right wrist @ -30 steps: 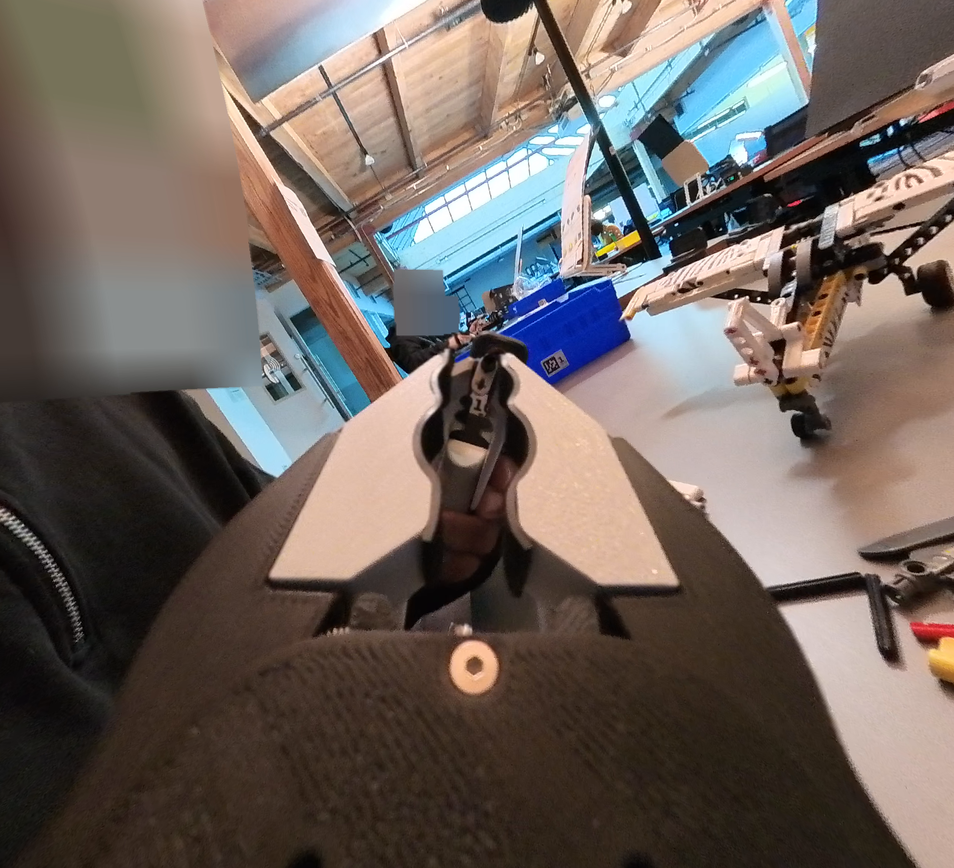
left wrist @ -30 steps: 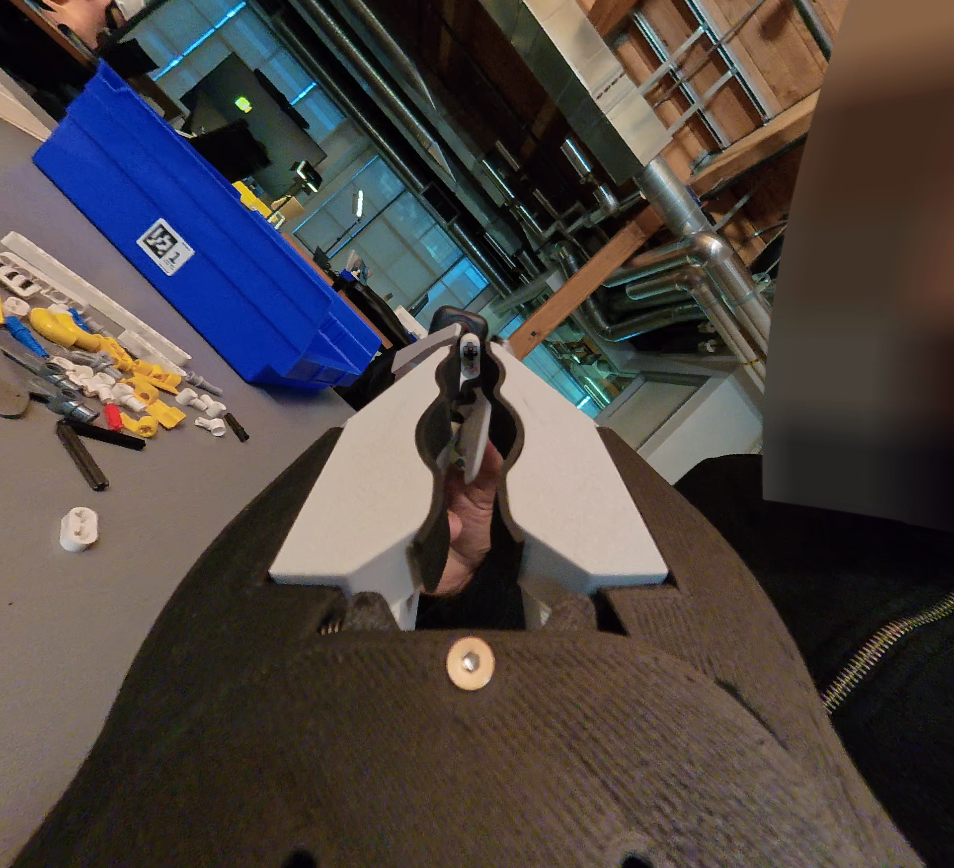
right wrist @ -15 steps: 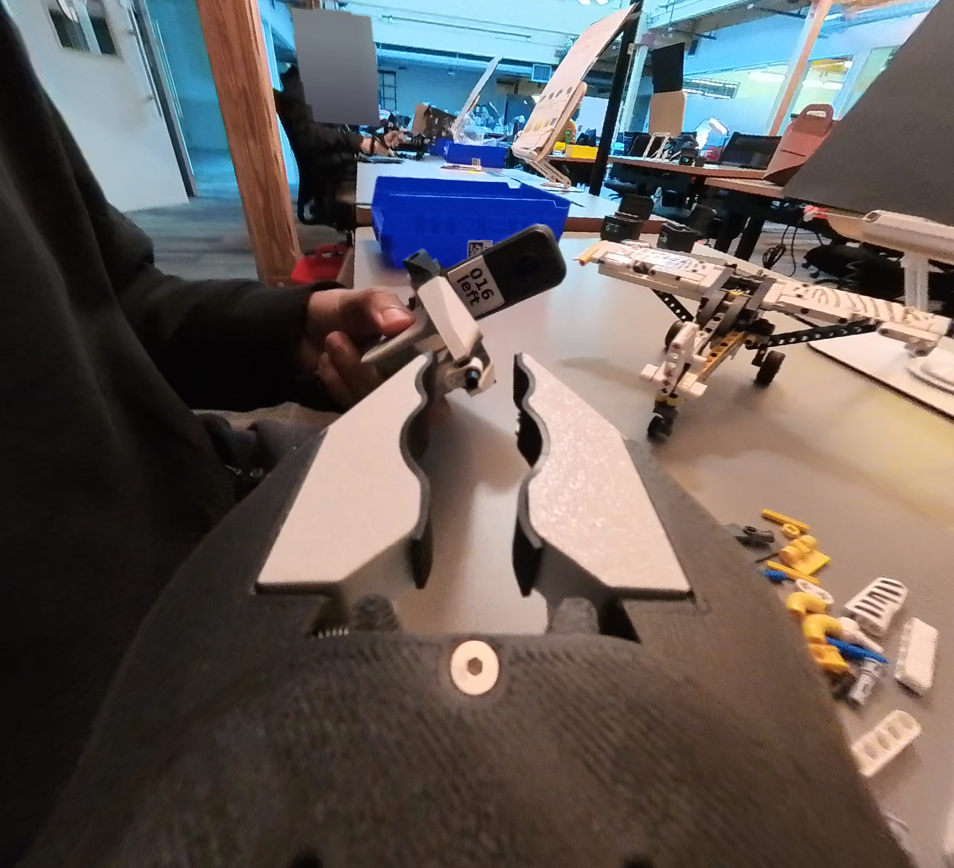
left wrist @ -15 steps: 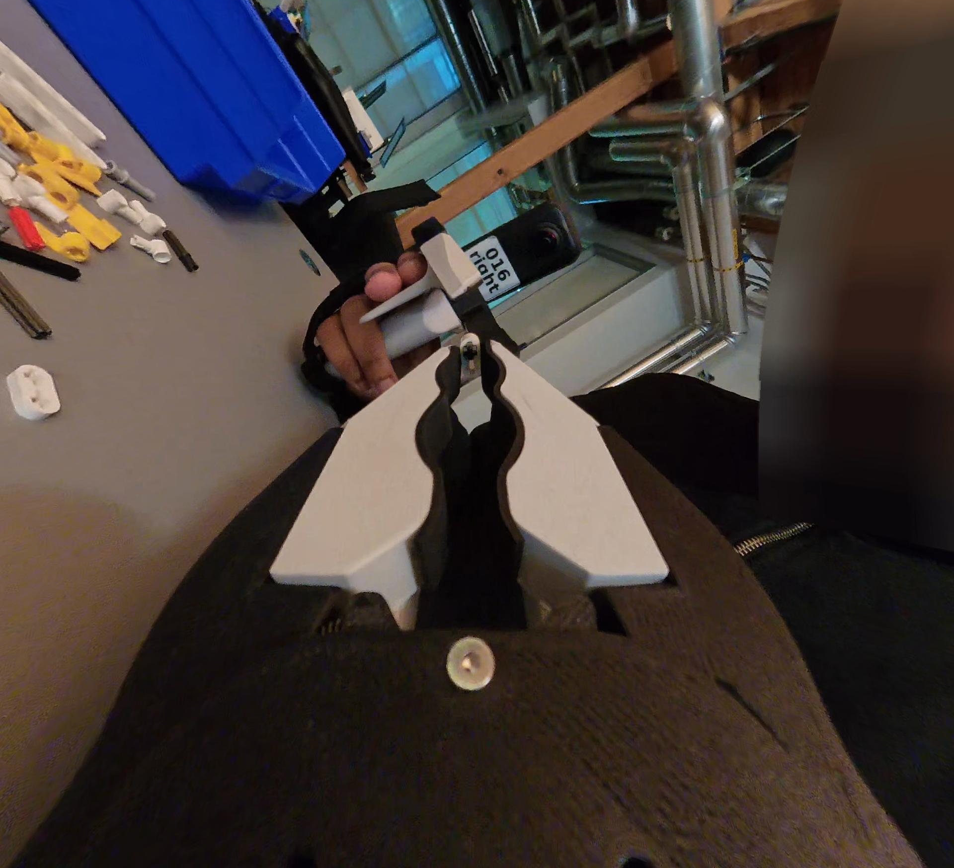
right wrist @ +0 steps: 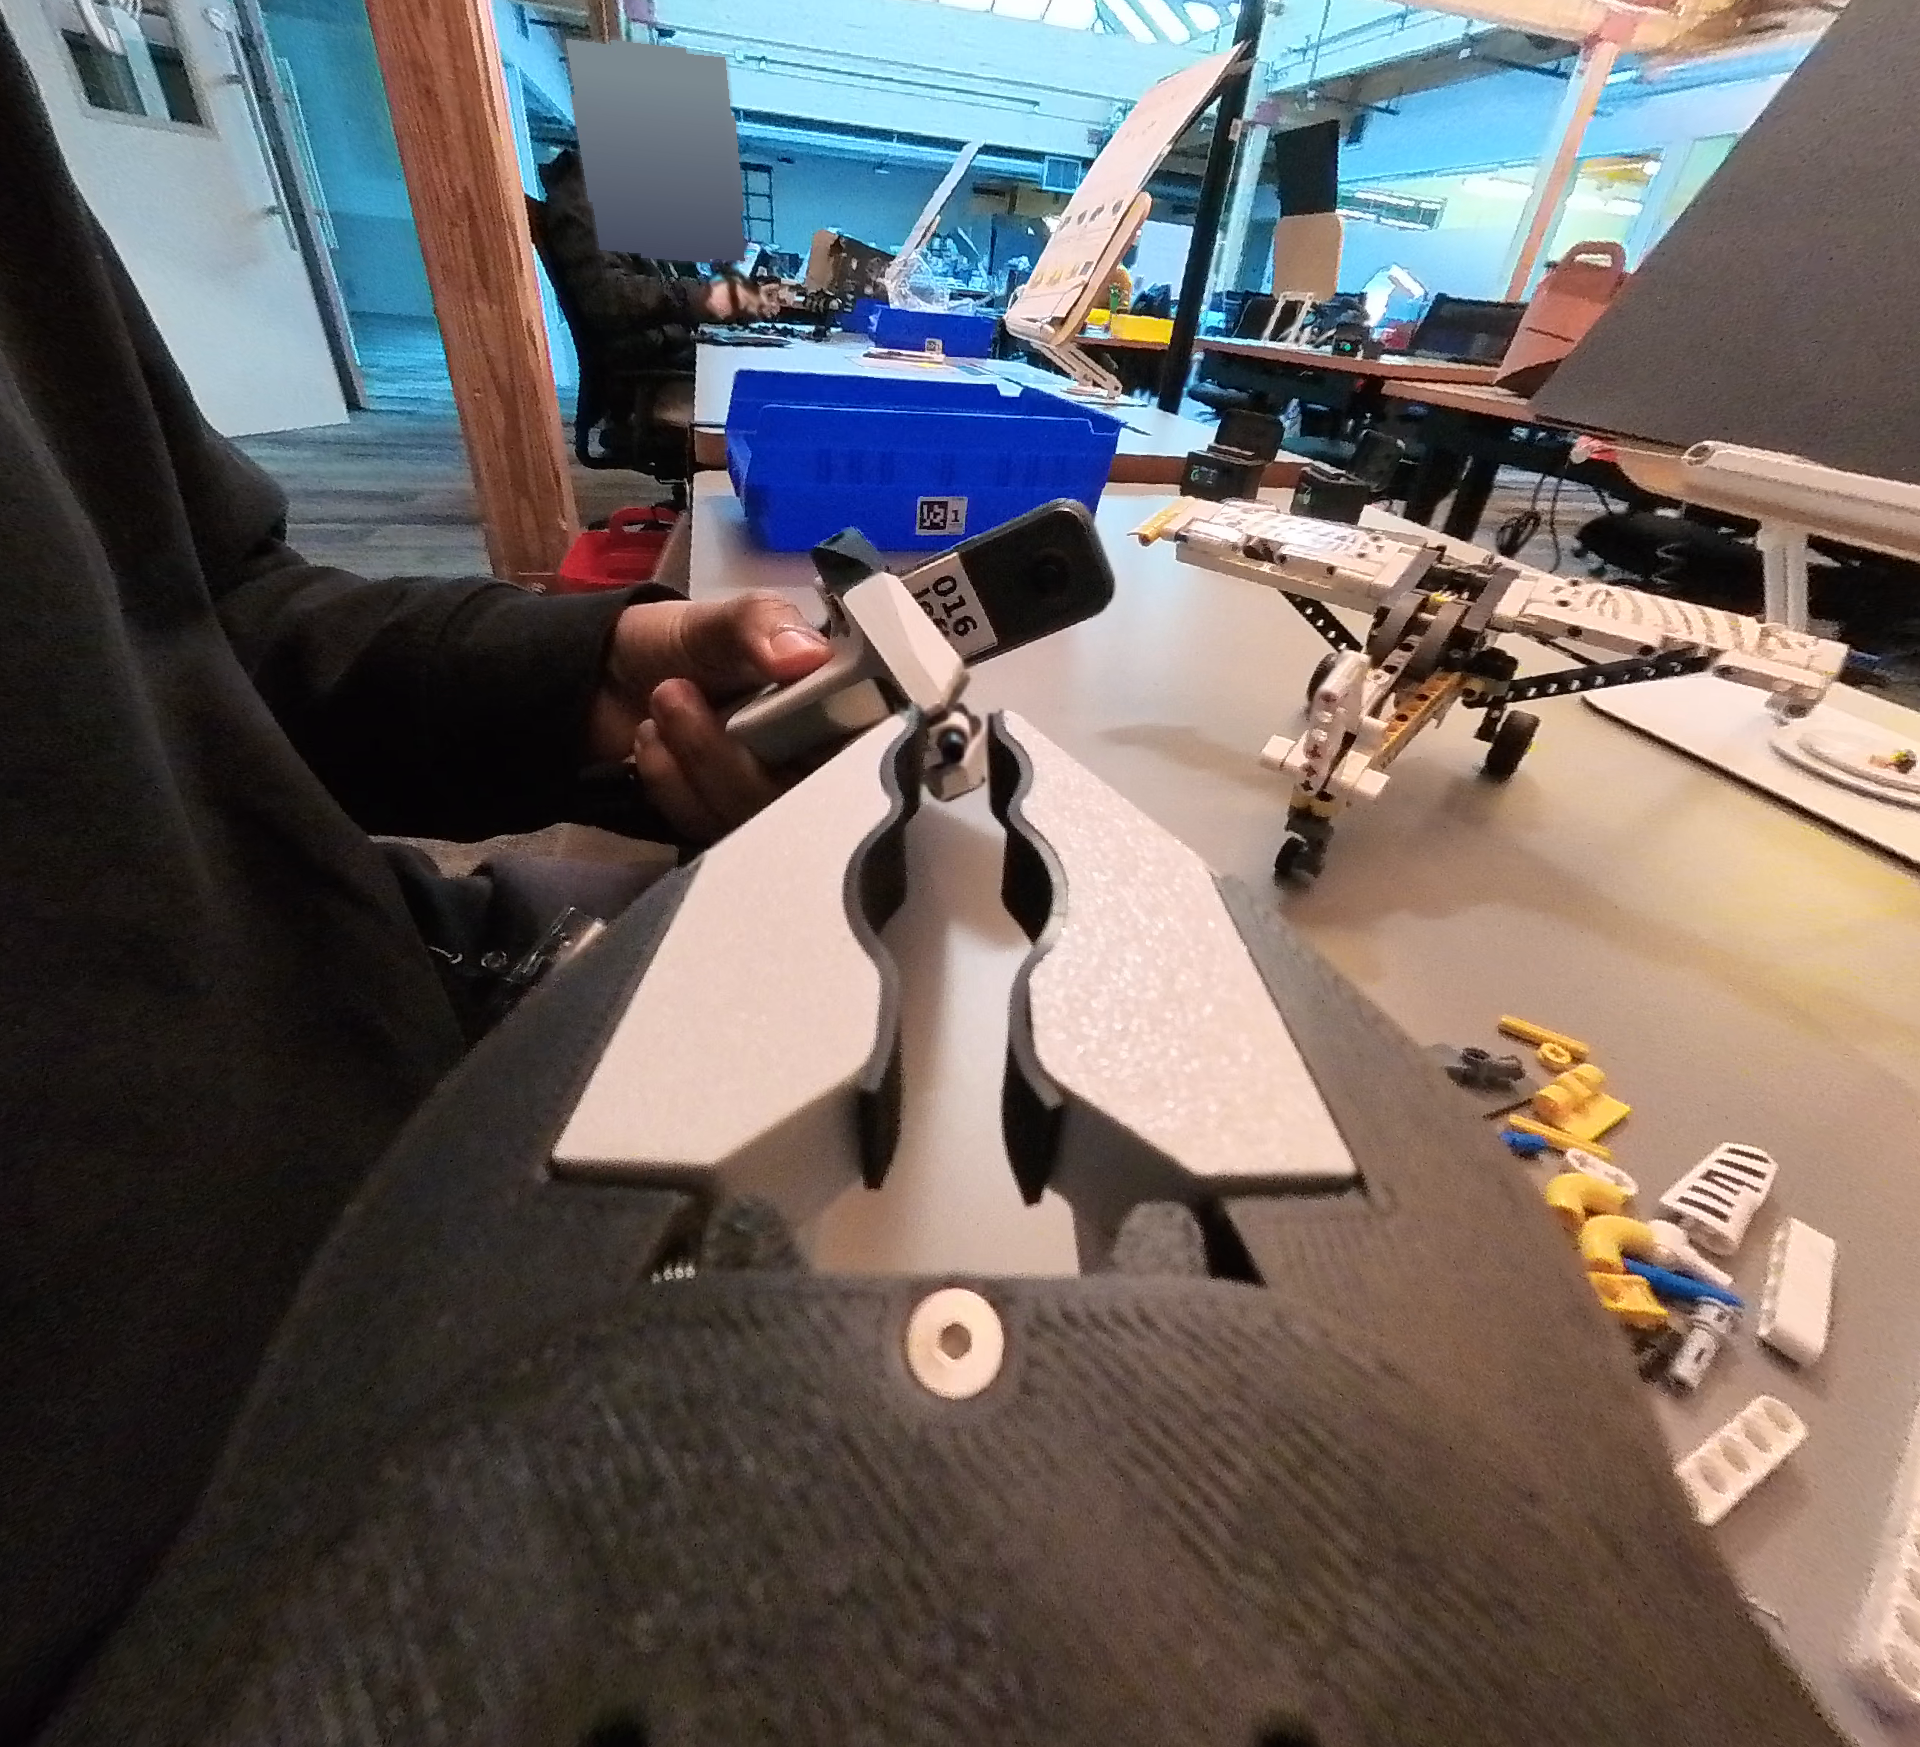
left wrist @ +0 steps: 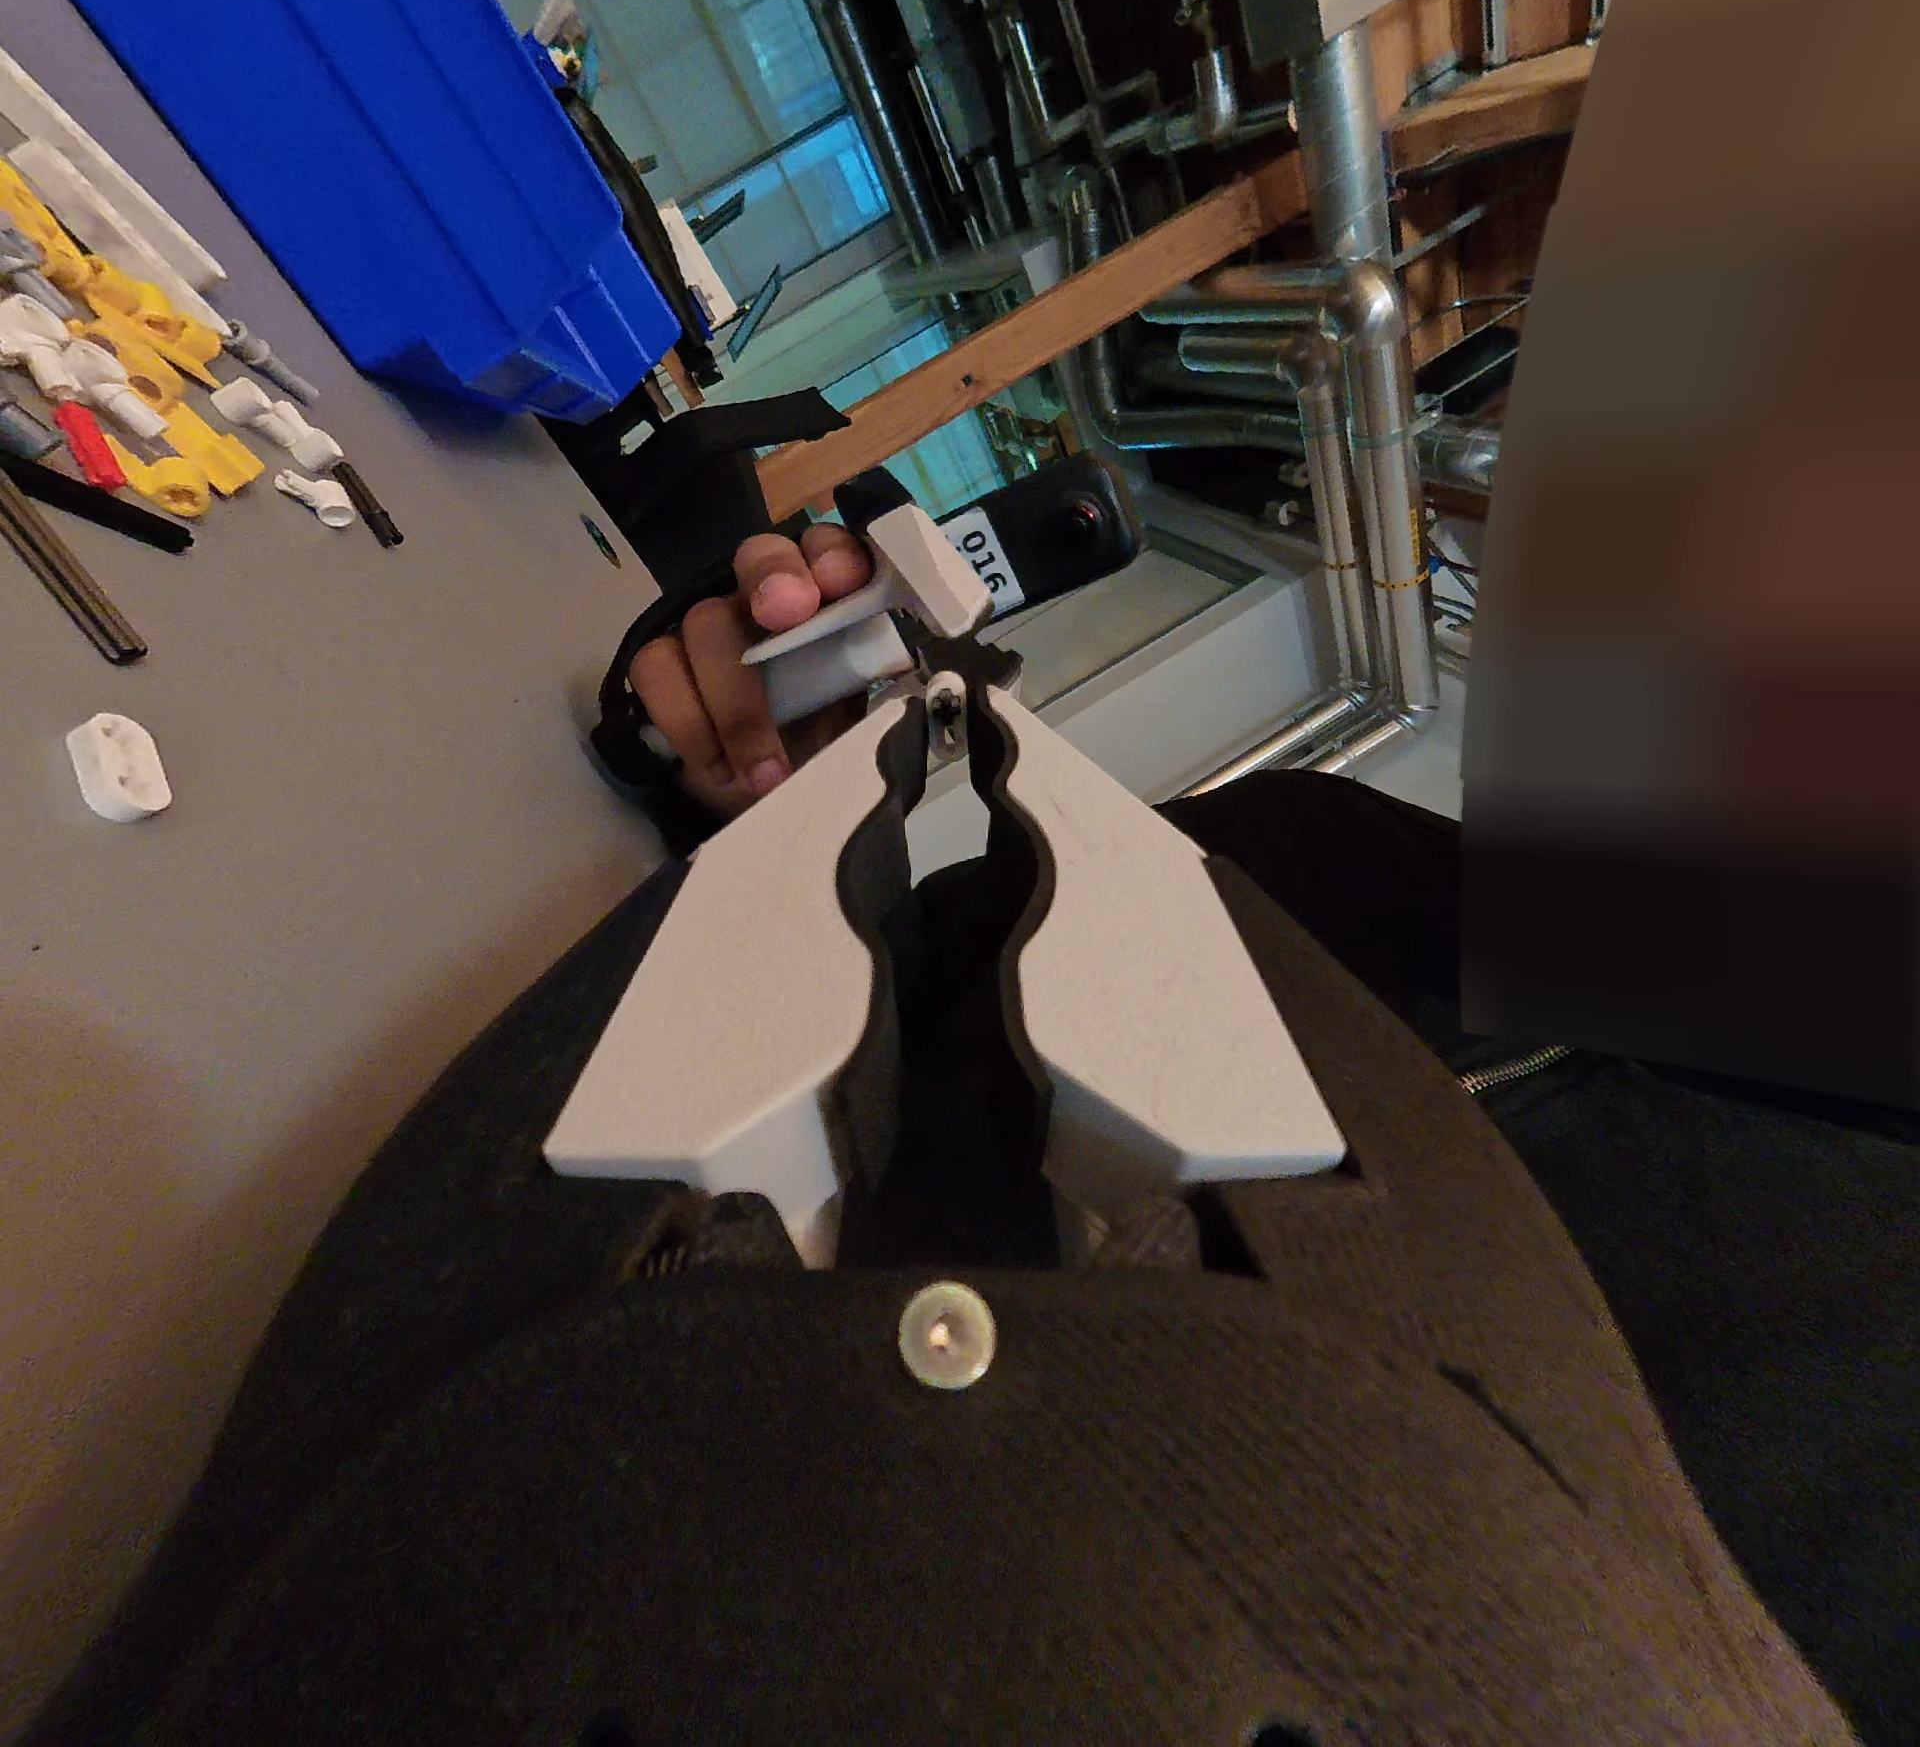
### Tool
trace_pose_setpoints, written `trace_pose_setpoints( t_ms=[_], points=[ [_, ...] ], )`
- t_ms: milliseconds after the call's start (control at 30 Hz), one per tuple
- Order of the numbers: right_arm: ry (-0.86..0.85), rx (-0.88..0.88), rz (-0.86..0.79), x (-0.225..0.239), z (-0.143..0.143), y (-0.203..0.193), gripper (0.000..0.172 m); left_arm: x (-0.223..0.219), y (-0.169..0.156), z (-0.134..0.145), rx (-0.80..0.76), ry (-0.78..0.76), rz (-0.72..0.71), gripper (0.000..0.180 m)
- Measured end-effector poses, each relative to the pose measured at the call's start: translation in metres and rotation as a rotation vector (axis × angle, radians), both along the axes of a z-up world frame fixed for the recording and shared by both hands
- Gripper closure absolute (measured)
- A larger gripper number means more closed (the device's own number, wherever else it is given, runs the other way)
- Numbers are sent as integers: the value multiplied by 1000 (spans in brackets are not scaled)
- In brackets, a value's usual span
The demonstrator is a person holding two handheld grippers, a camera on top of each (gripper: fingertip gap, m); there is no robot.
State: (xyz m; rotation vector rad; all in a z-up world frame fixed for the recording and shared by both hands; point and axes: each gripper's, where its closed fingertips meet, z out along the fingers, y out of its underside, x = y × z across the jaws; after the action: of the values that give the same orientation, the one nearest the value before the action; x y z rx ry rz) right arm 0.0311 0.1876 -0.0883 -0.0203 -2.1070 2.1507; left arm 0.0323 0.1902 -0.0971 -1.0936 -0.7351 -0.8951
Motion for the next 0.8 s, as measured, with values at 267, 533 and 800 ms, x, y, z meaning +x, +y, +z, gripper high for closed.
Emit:
trace_pose_setpoints(
  t_ms=[267, 533, 800],
  points=[
    [12, 39, 20, 5, -8, -8, 150, 3, 4, 3, 57, -30, -34, 174],
    [116, 57, -26, 7, -4, -8, 157, 5, 5, 4, 71, -52, -55, 174],
    [160, 106, 34, 17, -5, -4, 157, 15, 11, -1, 37, -79, -131, 174]
  ],
)
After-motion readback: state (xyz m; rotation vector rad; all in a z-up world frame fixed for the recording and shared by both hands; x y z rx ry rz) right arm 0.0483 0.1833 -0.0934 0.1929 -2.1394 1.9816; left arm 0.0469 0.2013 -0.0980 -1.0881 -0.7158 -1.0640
